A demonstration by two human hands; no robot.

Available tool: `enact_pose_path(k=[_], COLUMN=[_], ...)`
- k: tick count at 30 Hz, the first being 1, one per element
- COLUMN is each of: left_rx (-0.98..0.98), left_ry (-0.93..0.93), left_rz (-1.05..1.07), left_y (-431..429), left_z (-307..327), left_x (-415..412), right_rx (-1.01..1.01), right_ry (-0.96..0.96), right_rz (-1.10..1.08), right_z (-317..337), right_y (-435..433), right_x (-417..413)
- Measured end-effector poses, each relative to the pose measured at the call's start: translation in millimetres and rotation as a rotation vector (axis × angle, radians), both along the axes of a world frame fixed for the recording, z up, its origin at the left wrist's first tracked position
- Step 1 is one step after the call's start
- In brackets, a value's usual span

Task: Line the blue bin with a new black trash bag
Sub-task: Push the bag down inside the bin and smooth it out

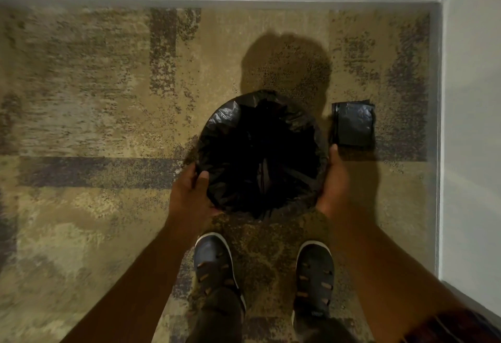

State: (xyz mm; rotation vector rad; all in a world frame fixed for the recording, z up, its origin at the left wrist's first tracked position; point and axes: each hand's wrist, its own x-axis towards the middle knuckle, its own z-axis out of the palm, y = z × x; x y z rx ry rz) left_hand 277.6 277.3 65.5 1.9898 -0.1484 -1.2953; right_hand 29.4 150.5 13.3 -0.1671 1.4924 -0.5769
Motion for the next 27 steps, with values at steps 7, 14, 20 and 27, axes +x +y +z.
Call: enact_pose_path(k=[7,14,20,27], left_rx=[0.104,0.177,0.225,0.158], left_ry=[-0.09,0.017,0.041,0.155], left_rz=[0.082,0.083,0.036,0.038], left_y=[-11.7,-19.4,-34.3,-101.7], left_z=[19.0,29.2,48.1,111.5], left_x=[3.1,14.8,26.9,46.3], right_rx=[-0.489,-0.351,-0.255,-0.221], right_ry=[0.857,0.544,0.551,0.518], right_rz=[0.377,0.618,0.579,0.466], right_z=[29.0,53.2,73.4,143.8], right_y=[14.1,17.7,0.1,-53.0], right_x=[-41.4,-16.0,3.2,25.8])
